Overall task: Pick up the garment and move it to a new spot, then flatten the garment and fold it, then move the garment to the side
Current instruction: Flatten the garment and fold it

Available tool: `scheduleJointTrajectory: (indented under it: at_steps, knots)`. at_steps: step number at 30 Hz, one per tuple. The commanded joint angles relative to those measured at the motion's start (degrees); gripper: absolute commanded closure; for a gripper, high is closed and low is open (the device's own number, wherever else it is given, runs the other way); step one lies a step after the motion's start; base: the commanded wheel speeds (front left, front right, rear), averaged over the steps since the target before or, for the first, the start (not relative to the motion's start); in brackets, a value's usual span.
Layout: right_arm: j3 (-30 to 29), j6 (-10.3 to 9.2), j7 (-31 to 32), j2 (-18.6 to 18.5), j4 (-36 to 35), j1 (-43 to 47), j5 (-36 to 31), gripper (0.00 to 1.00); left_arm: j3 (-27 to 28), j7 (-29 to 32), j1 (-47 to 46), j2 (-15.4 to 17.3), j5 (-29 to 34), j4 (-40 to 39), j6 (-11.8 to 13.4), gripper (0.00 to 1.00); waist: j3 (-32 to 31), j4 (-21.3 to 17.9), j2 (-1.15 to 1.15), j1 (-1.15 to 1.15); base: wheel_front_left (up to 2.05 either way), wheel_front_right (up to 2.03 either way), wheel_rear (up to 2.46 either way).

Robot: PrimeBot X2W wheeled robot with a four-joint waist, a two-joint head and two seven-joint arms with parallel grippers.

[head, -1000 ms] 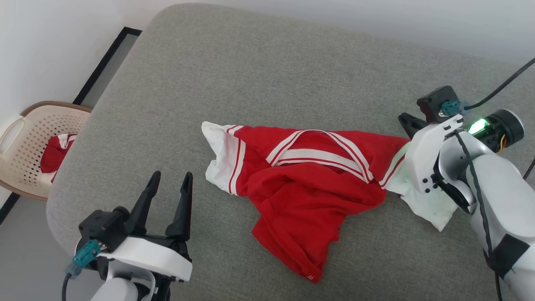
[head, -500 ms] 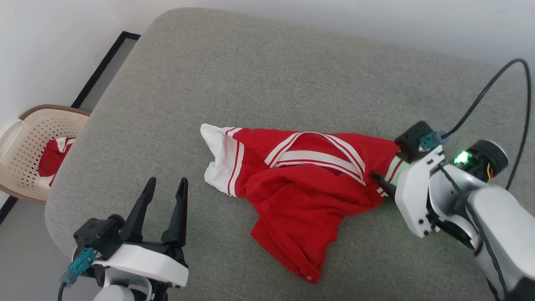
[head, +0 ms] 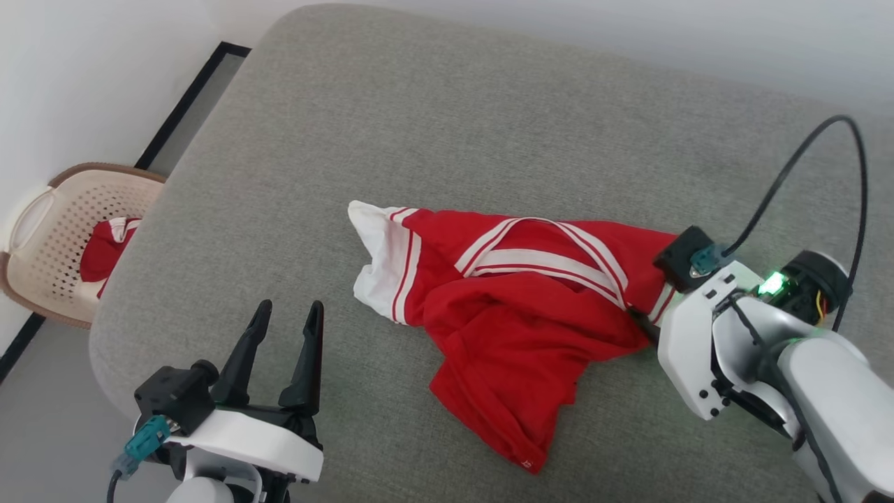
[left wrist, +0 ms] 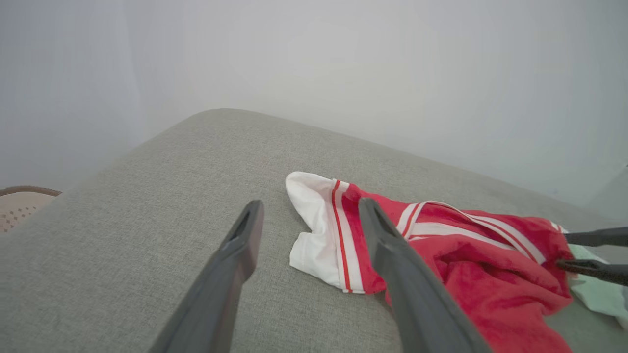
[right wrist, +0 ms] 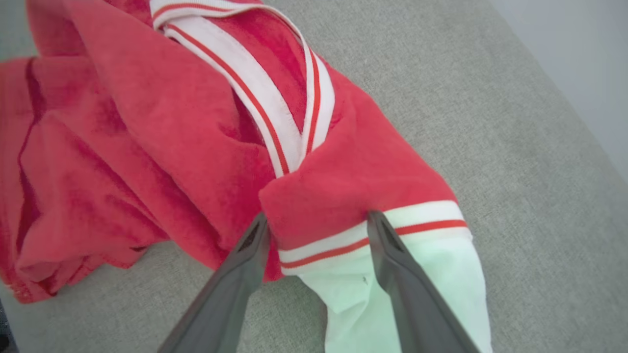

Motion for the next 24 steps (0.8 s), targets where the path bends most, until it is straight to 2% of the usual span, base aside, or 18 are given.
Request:
scheduleJointTrajectory:
  at_steps: [1, 2, 3, 12, 17, 24]
  knots:
    - [0.15, -0.02, -0.27, 0.53, 1.05, -0.33, -0.28, 0.64, 0.32, -0.31, -0.42, -0.36, 0.18, 0.19, -0.46, 0.0, 0.01, 0.33, 0.0, 0.0, 0.0, 0.0, 0.0]
    - [0.36, -0.02, -0.66, 0.52, 1.77, -0.79, -0.96, 0.98, 0.4, -0.31, -0.47, -0.49, 0.32, 0.33, -0.54, 0.0, 0.03, 0.53, 0.0, 0.0, 0.0, 0.0, 0.0]
    - [0.26, -0.03, -0.93, 0.65, 2.58, -1.1, -1.25, 1.0, 0.54, -0.31, -0.48, -0.61, 0.42, 0.48, -0.72, 0.0, 0.03, 0.71, 0.0, 0.0, 0.0, 0.0, 0.0]
    - [-2.66, -0.02, -2.71, 1.64, 6.01, -3.78, -0.96, 1.0, 1.83, -0.31, 0.71, -1.95, 1.43, 1.35, -2.03, 0.0, -0.47, 1.5, 0.0, 0.0, 0.0, 0.0, 0.0]
    - [-6.76, -0.02, -2.86, 1.49, 7.59, -6.46, -1.19, 1.0, 1.95, -0.31, 0.76, -2.58, 2.28, 1.92, -2.97, 0.0, -0.69, 2.08, 0.0, 0.0, 0.0, 0.0, 0.0]
    - [-10.66, -0.02, -4.17, 1.72, 16.5, -12.46, -2.4, 1.0, 1.72, -0.31, -0.43, -4.11, 3.17, 2.58, -4.35, 0.0, 0.14, 3.69, 0.0, 0.0, 0.0, 0.0, 0.0]
